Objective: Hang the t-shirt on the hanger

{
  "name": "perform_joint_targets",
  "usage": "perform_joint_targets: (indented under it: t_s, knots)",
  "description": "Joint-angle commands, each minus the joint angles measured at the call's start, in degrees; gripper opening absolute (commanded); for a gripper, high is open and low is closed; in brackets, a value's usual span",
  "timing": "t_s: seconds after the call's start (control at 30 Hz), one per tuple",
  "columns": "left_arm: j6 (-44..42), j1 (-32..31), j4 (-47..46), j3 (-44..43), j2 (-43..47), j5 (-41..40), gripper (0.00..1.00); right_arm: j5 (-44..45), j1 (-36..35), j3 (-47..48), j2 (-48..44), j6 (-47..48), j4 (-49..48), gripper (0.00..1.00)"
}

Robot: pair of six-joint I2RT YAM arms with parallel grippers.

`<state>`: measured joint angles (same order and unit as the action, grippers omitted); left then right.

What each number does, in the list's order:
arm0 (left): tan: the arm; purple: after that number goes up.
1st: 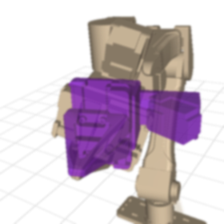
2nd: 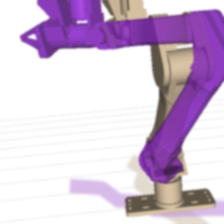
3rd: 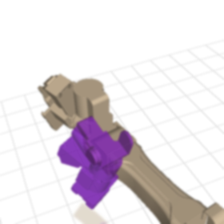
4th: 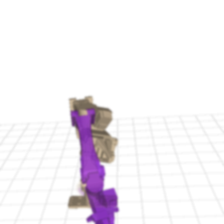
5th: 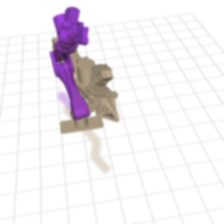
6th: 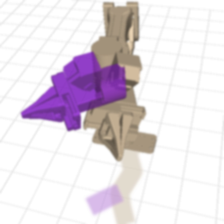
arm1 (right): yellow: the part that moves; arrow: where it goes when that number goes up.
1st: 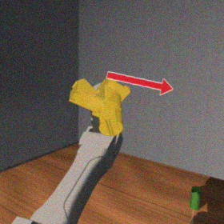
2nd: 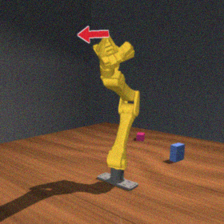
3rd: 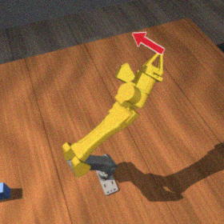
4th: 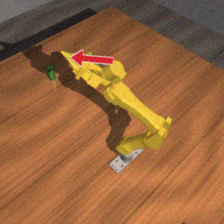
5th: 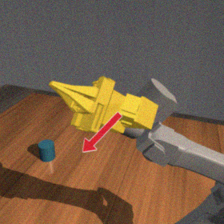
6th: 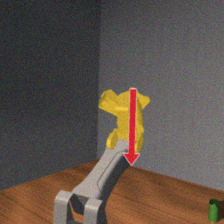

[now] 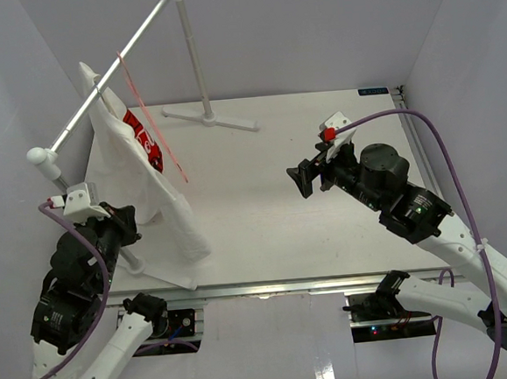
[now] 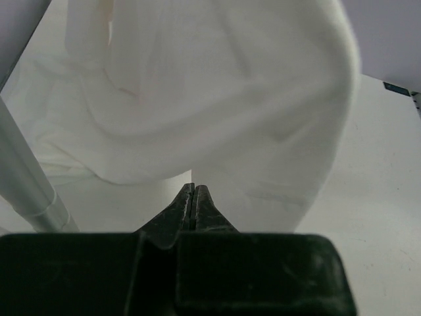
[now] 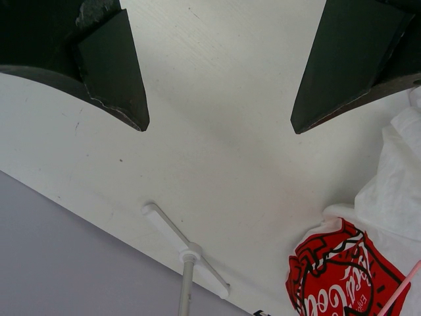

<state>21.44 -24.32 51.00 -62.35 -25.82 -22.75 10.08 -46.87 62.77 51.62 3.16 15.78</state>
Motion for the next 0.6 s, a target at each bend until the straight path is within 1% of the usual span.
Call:
perform_joint_targets:
  t_s: [0.0,0.07,0.13,0.27,0.37,0.4,0.47,0.57]
  knots:
    - [7.72,0.23,-1.87,6.61,3.18,-4.41,0.0,-0.06,0.2,-0.6,-1.27,-0.21,-2.95,0.95]
    - [10.84,0.17,-1.16,8.51,4.23,-5.67,0.0,0.0,0.2,-0.76,-1.53,-0.17,-2.95,0.95]
    - [15.63,0.15,0.94,9.85,5.24,-10.23,0.0,-0.05,0.2,-0.97,-1.76,-0.17,-2.95,0.95]
    - [20.06,0.15,1.93,11.73,7.08,-14.46,0.0,-0.11,0.2,-1.26,-2.22,-0.16,-2.95,0.95]
    - [27.66,0.15,5.01,12.44,7.04,-19.74,0.0,-0.27,0.2,-1.34,-2.1,0.01,-3.0,0.95]
    - [30.58,0.15,5.57,12.94,7.18,-20.4,0.0,-0.32,0.2,-1.34,-2.02,0.03,-2.98,0.95]
    - [32.17,0.15,5.21,13.94,7.65,-20.83,0.0,-0.35,0.2,-1.35,-1.96,0.09,-3.03,0.95]
    - [36.61,0.15,5.77,15.4,8.15,-24.32,0.0,-0.63,0.2,-1.47,-2.13,0.05,-2.91,0.95]
